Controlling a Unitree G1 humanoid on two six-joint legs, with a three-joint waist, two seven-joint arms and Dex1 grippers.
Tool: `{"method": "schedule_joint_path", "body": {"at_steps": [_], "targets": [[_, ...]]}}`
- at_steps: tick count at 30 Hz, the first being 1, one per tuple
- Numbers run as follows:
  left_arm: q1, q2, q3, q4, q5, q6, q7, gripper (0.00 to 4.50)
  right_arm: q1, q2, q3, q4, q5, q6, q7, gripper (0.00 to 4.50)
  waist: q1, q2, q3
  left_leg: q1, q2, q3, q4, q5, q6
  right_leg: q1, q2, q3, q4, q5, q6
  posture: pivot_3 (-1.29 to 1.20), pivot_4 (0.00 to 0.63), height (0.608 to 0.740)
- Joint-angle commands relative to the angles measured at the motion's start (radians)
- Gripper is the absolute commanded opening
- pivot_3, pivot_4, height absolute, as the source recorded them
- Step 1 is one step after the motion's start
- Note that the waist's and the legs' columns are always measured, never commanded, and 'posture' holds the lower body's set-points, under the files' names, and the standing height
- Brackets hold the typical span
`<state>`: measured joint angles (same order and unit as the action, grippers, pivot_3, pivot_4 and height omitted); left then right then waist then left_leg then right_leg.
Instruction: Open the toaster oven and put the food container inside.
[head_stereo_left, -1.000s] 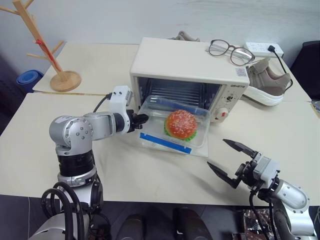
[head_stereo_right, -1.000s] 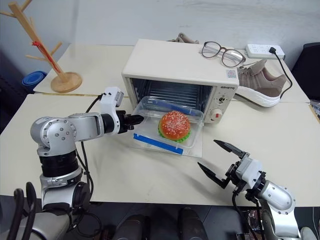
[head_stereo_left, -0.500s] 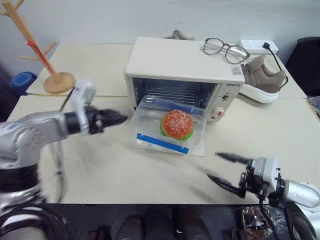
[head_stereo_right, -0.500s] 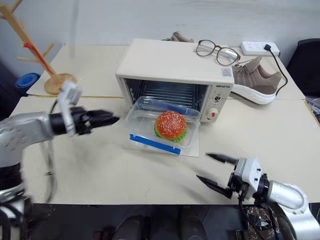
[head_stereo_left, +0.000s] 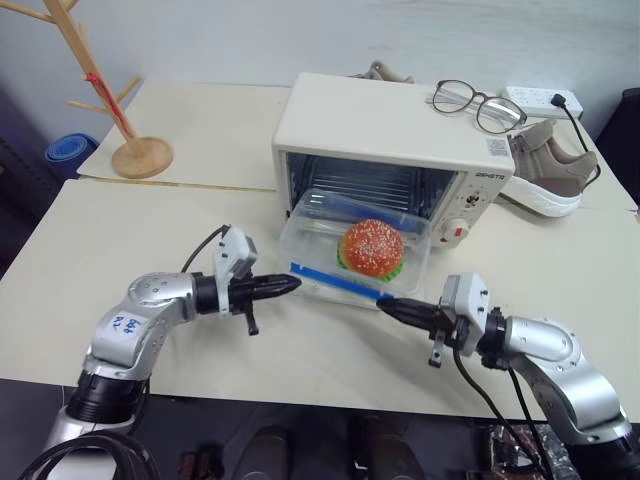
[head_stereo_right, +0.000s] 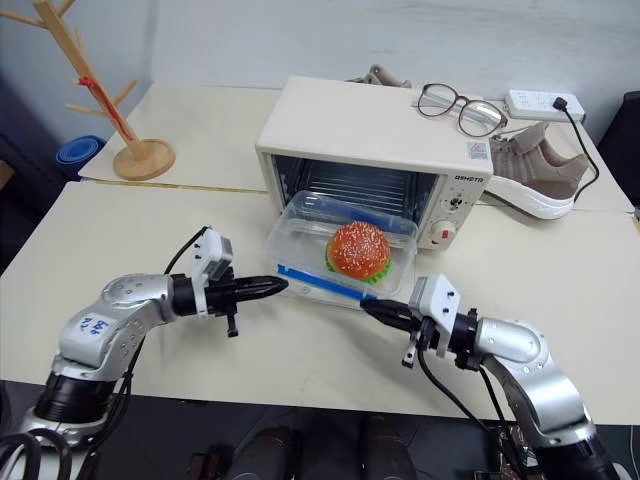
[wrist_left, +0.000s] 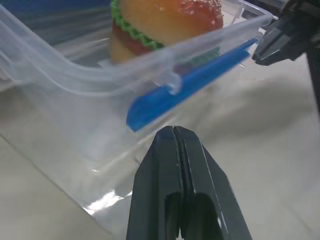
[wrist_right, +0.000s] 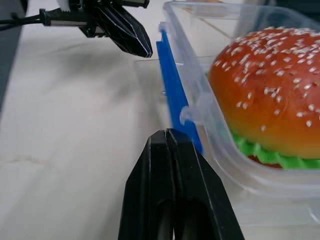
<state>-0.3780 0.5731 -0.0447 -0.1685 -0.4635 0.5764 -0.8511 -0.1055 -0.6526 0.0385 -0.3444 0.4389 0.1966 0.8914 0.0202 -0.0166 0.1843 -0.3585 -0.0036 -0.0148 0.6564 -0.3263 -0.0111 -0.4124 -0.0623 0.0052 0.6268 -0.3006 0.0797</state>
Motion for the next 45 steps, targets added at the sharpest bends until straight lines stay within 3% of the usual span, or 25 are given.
{"method": "schedule_joint_path", "body": {"at_steps": [1, 16, 23, 27, 32, 37, 43, 45], "targets": [[-0.041, -0.049, 0.009, 0.031, 0.023, -0.023, 0.058, 0.00, -0.072, 0.018, -0.022, 0.046, -0.024, -0.017, -0.018, 0.04, -0.002, 0.000, 0.000, 0.000, 0.000, 0.001, 0.001, 0.000, 0.000, 0.000, 0.000, 0.000, 0.000, 0.000, 0.000, 0.00, 0.150, 0.740], [-0.244, -0.314, 0.110, 0.312, 0.104, -0.184, 0.372, 0.00, -0.367, 0.223, -0.016, 0.453, -0.238, -0.242, -0.216, 0.04, -0.008, 0.000, 0.000, -0.005, 0.000, 0.001, 0.008, 0.002, -0.003, -0.002, 0.000, 0.000, 0.002, 0.002, 0.003, 0.00, 0.150, 0.740], [-0.248, -0.319, 0.113, 0.339, 0.138, -0.251, 0.386, 0.00, -0.419, 0.277, -0.018, 0.521, -0.266, -0.277, -0.239, 0.04, -0.021, 0.000, 0.000, -0.012, 0.000, 0.001, 0.010, 0.002, -0.004, -0.008, 0.000, 0.000, 0.009, 0.002, 0.004, 0.00, 0.150, 0.740], [-0.145, -0.238, 0.117, 0.188, 0.087, -0.221, 0.271, 0.00, -0.372, 0.227, -0.067, 0.378, -0.071, -0.090, -0.111, 0.04, -0.024, 0.000, 0.000, -0.013, 0.000, 0.002, 0.009, 0.002, -0.004, -0.011, 0.000, 0.001, 0.010, 0.002, 0.004, 0.00, 0.150, 0.740], [0.068, -0.054, 0.239, -0.006, -0.053, -0.283, 0.004, 1.17, -0.266, 0.034, -0.184, 0.236, 0.132, 0.045, 0.119, 0.00, -0.022, 0.000, 0.000, -0.015, 0.000, 0.001, 0.009, 0.002, -0.004, -0.013, 0.000, 0.001, 0.010, 0.002, 0.004, 0.00, 0.150, 0.740], [0.234, 0.130, 0.326, -0.001, -0.087, -0.369, -0.233, 2.65, -0.167, -0.099, -0.213, 0.401, 0.018, -0.113, 0.236, 0.00, -0.023, 0.001, 0.000, -0.010, 0.000, 0.001, 0.008, -0.002, 0.003, -0.008, -0.001, 0.001, 0.003, 0.001, 0.002, 0.00, 0.150, 0.740], [0.289, 0.241, 0.367, 0.032, -0.140, -0.344, -0.381, 4.37, -0.191, -0.076, -0.127, 0.703, -0.166, -0.405, 0.289, 0.00, -0.024, 0.003, 0.001, 0.000, 0.001, 0.002, 0.006, -0.004, 0.007, 0.002, -0.002, 0.001, 0.000, 0.001, 0.001, 0.00, 0.150, 0.740], [0.293, 0.264, 0.362, 0.006, -0.152, -0.332, -0.413, 4.44, -0.211, -0.023, -0.077, 0.745, -0.172, -0.441, 0.326, 0.00, -0.029, 0.003, 0.002, 0.000, 0.001, 0.002, 0.006, -0.004, 0.006, 0.002, -0.002, 0.001, 0.000, 0.001, 0.001, 0.00, 0.150, 0.740]]}}
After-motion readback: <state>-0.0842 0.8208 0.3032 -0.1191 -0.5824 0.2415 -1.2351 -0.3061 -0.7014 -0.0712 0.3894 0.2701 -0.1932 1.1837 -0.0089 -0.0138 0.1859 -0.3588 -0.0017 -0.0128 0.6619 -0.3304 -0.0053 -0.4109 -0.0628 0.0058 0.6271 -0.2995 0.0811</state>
